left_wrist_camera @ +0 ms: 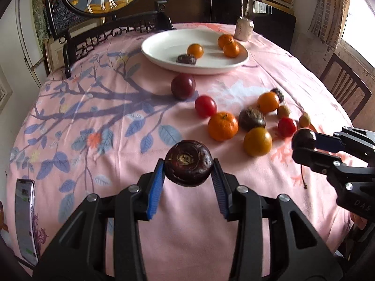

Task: Organize fruits
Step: 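Lift the brown fruit with the left gripper while the right gripper grasps a dark cherry, then lower both fruits onto the white plate and open both grippers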

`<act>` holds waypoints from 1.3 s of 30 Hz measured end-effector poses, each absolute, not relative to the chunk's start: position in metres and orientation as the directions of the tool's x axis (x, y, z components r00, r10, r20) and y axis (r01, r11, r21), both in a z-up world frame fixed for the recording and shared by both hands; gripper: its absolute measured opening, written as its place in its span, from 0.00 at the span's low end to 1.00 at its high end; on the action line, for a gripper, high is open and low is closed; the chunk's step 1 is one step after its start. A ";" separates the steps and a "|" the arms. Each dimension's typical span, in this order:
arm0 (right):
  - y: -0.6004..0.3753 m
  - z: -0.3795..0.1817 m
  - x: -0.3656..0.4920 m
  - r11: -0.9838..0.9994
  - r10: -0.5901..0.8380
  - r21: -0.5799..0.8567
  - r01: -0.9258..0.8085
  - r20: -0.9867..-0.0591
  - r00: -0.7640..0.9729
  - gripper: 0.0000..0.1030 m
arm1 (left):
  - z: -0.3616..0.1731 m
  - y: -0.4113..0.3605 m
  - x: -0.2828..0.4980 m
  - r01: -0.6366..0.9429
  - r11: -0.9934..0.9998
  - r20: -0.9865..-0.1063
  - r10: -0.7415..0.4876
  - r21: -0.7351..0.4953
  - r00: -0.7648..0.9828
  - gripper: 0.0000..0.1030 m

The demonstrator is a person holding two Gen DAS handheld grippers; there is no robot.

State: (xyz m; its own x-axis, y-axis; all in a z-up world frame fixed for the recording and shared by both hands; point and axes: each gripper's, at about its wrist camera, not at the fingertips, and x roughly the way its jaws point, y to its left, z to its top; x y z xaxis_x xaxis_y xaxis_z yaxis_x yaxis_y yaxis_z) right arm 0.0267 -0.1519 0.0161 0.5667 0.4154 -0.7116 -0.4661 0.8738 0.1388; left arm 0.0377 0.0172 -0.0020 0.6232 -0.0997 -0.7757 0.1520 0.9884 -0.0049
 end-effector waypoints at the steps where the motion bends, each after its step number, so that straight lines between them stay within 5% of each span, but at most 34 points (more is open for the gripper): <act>1: -0.157 0.025 0.029 0.877 0.414 0.131 -0.462 -0.692 0.591 0.28 | 0.006 0.016 0.042 0.149 0.989 -0.763 -0.096 0.000 0.640 0.39; 8: -0.180 0.088 0.062 0.916 0.386 0.092 -0.391 -0.472 0.792 0.28 | 0.063 0.006 0.096 0.107 0.994 -0.670 -0.057 0.034 0.740 0.39; 12: -0.170 0.089 0.105 0.923 0.358 0.059 -0.380 -0.492 0.794 0.28 | 0.078 0.007 0.140 0.056 0.998 -0.647 -0.020 0.035 0.762 0.39; 27: -0.124 0.011 0.213 0.928 0.289 0.035 -0.371 -0.698 0.655 0.28 | 0.005 0.018 0.261 -0.085 0.996 -0.786 0.068 0.020 0.614 0.40; 29: -0.120 0.006 0.218 0.925 0.281 0.024 -0.378 -0.713 0.642 0.37 | 0.004 0.018 0.265 -0.093 0.996 -0.780 0.065 0.009 0.623 0.52; 30: -0.118 0.004 0.219 0.928 0.258 -0.002 -0.373 -0.719 0.645 0.40 | 0.004 0.018 0.265 -0.106 0.994 -0.773 0.083 0.020 0.629 0.74; 31: -0.118 0.003 0.219 0.933 0.229 -0.031 -0.359 -0.717 0.658 0.44 | 0.006 0.016 0.263 -0.120 0.992 -0.760 0.108 0.040 0.641 0.80; 39: -0.146 0.008 0.198 0.941 0.268 0.049 -0.336 -0.715 0.645 0.50 | 0.020 0.016 0.236 -0.096 0.995 -0.742 0.084 0.027 0.665 0.84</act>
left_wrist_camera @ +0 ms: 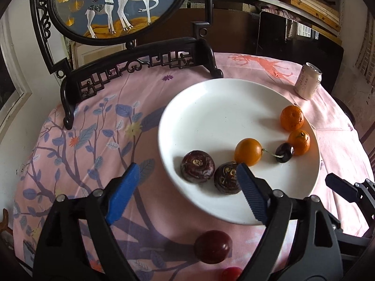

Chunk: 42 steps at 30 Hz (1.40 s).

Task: Organize fruits
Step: 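Lower both fruits onto the white plate and open both grippers, then withdraw both open grippers from the plate toward the remaining fruits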

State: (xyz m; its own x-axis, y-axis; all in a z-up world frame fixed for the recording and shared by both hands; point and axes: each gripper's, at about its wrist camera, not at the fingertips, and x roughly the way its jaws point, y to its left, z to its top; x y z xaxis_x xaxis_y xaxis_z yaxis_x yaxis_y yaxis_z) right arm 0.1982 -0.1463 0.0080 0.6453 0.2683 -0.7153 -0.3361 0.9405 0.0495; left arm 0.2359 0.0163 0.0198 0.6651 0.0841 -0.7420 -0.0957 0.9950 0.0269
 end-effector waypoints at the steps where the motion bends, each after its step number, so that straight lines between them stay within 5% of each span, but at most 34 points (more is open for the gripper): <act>1: -0.151 0.010 0.193 0.941 0.272 0.058 -0.332 -0.713 0.646 0.52 | 0.020 0.017 0.231 -0.093 0.996 -0.744 0.073 0.015 0.665 0.84; 27: -0.217 0.002 0.057 0.947 0.314 0.181 -0.266 -0.704 0.637 0.55 | -0.005 0.006 0.089 0.009 1.000 -0.773 -0.003 0.003 0.635 0.90; 42: -0.226 -0.025 0.047 0.976 0.201 0.104 -0.193 -0.780 0.593 0.55 | -0.022 0.015 0.069 0.014 0.999 -0.798 -0.034 -0.032 0.602 0.90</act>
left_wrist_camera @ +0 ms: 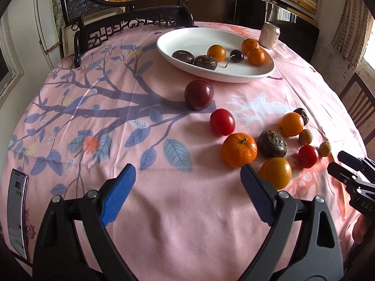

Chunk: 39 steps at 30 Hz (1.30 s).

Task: Organize fruits
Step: 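Withdraw both open grippers from the plate toward the remaining fruits, then grasp a tan kiwi-like fruit with the right gripper while the left gripper grasps a mandarin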

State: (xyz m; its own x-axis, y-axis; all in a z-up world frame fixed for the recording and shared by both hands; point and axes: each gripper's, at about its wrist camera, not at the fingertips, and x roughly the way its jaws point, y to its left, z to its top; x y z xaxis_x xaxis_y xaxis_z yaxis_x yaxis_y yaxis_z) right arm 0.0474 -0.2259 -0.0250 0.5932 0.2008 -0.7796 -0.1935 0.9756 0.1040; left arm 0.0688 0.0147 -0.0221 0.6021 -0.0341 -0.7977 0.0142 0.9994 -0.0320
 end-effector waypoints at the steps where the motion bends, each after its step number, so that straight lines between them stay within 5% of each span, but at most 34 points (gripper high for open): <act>1: -0.226 -0.026 0.048 0.978 0.186 0.091 -0.185 -0.780 0.598 0.55 | -0.022 0.015 0.068 0.017 0.999 -0.798 -0.038 -0.035 0.601 0.90; 7: -0.227 -0.028 0.052 0.987 0.131 0.041 -0.157 -0.775 0.619 0.53 | -0.025 0.012 0.063 0.036 0.999 -0.803 -0.049 -0.034 0.595 0.90; 19: -0.218 -0.038 0.079 0.992 0.076 -0.002 -0.129 -0.801 0.594 0.25 | -0.033 0.009 0.062 0.048 0.999 -0.814 -0.048 -0.025 0.579 0.90; 39: -0.225 -0.031 0.051 0.979 0.194 0.121 -0.161 -0.784 0.589 0.25 | -0.045 -0.014 0.084 0.101 0.995 -0.831 -0.067 -0.013 0.552 0.88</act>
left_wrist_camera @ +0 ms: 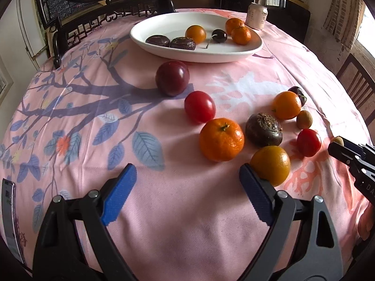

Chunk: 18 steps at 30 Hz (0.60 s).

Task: Organize fruits
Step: 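Grasp a tan kiwi-like fruit with the right gripper while the left gripper grasps a mandarin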

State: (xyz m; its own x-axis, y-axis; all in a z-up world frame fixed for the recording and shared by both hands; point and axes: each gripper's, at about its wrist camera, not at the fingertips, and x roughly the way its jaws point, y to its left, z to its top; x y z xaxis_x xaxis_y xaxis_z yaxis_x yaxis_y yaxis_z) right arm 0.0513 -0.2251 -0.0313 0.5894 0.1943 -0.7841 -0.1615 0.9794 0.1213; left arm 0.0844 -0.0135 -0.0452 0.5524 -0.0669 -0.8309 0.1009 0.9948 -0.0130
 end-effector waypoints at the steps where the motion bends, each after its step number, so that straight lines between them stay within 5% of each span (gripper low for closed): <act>1: -0.225 -0.031 0.051 0.979 0.195 0.122 -0.162 -0.784 0.589 0.25 | -0.045 -0.015 0.087 0.108 0.994 -0.833 -0.079 -0.024 0.547 0.86; 5: -0.223 -0.029 0.049 0.980 0.188 0.112 -0.163 -0.781 0.595 0.26 | -0.043 -0.021 0.098 0.105 0.994 -0.836 -0.093 -0.043 0.541 0.81; 8: -0.222 -0.027 0.047 0.979 0.191 0.110 -0.169 -0.778 0.598 0.25 | -0.043 -0.028 0.102 0.120 0.993 -0.836 -0.064 0.002 0.545 0.61; 10: -0.222 -0.025 0.046 0.979 0.192 0.109 -0.172 -0.776 0.600 0.25 | -0.041 -0.033 0.100 0.163 0.987 -0.834 -0.089 0.001 0.544 0.38; 18: -0.218 -0.021 0.045 0.976 0.201 0.108 -0.187 -0.770 0.605 0.25 | -0.036 -0.025 0.092 0.159 0.987 -0.844 -0.107 -0.026 0.526 0.37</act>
